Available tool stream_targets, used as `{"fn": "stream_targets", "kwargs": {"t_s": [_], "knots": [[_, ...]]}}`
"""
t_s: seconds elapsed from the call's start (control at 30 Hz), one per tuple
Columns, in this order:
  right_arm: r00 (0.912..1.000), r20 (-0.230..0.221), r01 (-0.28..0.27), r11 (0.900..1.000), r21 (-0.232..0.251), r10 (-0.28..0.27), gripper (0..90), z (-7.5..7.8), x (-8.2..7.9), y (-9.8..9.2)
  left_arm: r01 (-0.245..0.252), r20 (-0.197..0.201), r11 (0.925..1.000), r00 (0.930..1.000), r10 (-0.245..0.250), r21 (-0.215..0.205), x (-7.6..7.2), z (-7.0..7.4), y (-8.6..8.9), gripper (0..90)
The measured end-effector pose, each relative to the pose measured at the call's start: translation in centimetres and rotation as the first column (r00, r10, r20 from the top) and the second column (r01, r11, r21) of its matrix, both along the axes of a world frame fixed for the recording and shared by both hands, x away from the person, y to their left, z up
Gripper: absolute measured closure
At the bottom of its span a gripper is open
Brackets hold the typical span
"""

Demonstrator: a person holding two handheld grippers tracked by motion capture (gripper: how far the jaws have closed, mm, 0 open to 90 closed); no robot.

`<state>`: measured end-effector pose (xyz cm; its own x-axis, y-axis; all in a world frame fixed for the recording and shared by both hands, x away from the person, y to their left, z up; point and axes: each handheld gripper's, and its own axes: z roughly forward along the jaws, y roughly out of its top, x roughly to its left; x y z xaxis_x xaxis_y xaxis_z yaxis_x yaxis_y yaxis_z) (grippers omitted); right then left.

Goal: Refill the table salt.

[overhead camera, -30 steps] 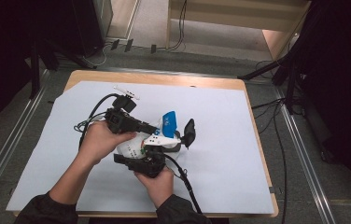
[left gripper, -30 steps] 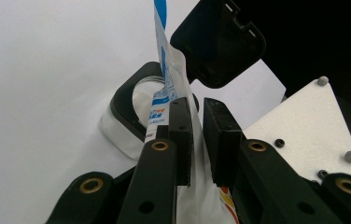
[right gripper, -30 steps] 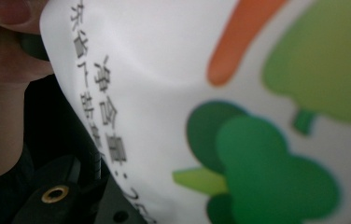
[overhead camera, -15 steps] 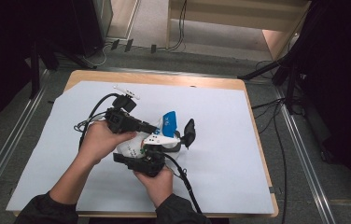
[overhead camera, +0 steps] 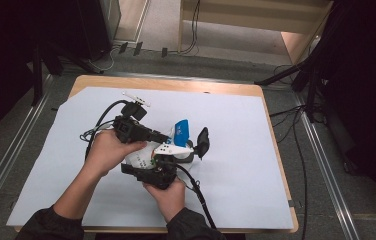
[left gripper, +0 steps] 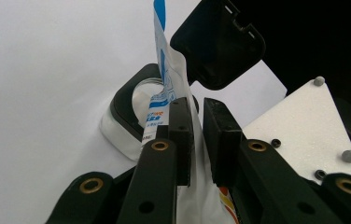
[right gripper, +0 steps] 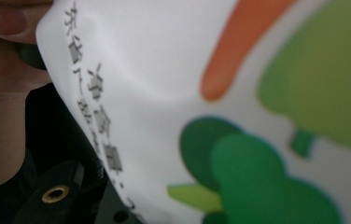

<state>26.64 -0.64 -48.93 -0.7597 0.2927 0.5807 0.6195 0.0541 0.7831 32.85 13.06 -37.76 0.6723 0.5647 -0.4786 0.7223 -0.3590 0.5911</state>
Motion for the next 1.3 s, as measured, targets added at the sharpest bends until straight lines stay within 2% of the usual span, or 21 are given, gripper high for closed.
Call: {"fn": "stream_targets", "kwargs": {"t_s": [0.7, 0.9, 1.0, 1.1, 1.3], "knots": [[1.0000, 0.002, 0.004, 1.000, -0.004, -0.004, 68.9, -0.01, 0.11, 0.03, -0.005, 0.004, 1.0000, 1.0000, 0.005, 0.006, 0.04, 0.02, -0.10, 83.4], [0.9996, 0.027, 0.011, 0.999, -0.043, -0.010, 62.8, 0.15, 0.01, 0.17, -0.019, 0.000, 0.9998, 0.9998, 0.019, 0.004, 0.02, 0.03, -0.18, 83.6], [0.9990, 0.042, 0.016, 0.998, -0.056, -0.014, 63.5, 0.27, -0.08, 0.22, -0.015, 0.003, 0.9999, 0.9999, 0.015, 0.004, 0.01, 0.07, -0.15, 83.6], [0.9990, 0.042, 0.016, 0.998, -0.053, -0.013, 66.3, 0.29, -0.09, 0.19, -0.015, 0.002, 0.9999, 0.9999, 0.015, -0.001, -0.02, 0.09, -0.18, 83.5], [0.9998, 0.020, 0.007, 1.000, -0.016, -0.006, 67.6, 0.26, -0.01, 0.24, -0.015, 0.000, 0.9999, 0.9999, 0.015, -0.005, 0.01, 0.11, -0.11, 83.0]]}}
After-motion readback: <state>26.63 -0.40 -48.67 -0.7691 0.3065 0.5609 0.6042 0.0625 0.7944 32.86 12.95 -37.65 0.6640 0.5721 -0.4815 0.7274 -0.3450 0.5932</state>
